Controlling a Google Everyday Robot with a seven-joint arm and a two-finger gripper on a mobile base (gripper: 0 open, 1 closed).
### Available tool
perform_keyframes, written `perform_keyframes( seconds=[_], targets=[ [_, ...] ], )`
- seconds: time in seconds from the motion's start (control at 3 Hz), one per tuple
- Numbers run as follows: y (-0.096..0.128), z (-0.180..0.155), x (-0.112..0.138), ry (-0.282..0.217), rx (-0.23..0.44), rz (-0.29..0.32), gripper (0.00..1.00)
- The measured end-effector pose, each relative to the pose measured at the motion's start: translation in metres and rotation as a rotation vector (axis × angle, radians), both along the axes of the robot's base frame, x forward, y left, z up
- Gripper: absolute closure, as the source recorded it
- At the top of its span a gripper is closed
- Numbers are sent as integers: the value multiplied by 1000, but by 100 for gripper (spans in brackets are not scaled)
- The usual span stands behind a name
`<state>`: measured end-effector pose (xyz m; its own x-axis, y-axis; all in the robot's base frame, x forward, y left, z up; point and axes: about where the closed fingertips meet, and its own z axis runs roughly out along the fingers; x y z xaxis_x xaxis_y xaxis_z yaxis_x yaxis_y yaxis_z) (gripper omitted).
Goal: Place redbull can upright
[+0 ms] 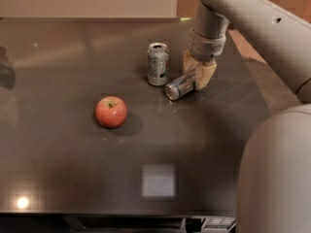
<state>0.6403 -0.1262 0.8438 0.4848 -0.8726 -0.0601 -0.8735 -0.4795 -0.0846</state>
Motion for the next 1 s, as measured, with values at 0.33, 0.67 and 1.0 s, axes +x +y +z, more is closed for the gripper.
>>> perform_keyframes(
  seconds=[0.33,0.67,1.0],
  targets=[
    [-6,23,-6,-83,-30,72,88],
    [-11,55,-21,-202,-65,173,100],
    [-18,82,-39,-339,-118,284,100]
  ],
)
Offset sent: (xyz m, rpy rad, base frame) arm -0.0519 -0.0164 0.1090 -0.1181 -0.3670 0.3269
